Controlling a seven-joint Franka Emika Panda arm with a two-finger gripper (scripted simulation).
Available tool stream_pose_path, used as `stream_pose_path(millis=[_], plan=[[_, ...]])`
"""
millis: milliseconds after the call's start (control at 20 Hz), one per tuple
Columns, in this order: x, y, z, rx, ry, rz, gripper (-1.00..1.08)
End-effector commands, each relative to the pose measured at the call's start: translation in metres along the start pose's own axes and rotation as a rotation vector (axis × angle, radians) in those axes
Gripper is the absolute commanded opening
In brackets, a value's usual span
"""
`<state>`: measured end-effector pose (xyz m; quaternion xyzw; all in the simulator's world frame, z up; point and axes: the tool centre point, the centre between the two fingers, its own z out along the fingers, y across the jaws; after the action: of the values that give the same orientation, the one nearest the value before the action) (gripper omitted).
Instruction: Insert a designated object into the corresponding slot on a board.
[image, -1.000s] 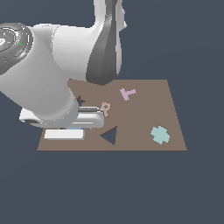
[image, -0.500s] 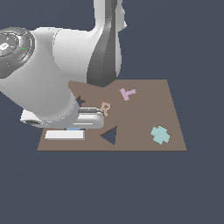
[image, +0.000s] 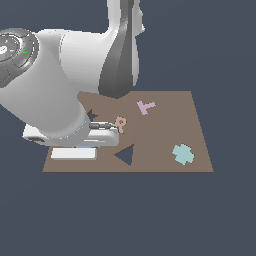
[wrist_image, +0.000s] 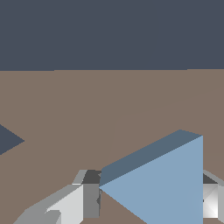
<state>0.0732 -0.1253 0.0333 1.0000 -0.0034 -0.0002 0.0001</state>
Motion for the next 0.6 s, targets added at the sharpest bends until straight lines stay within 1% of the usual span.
stream_pose_path(millis=[0,250,550], plan=[[0.0,-0.001,0.0,0.0,0.0,0.005,-1.0],[-0.002,-0.005,0.0,0.0,0.0,0.039,-1.0],[-0.004,-0.015,-0.001,0.0,0.0,0.122,-1.0]])
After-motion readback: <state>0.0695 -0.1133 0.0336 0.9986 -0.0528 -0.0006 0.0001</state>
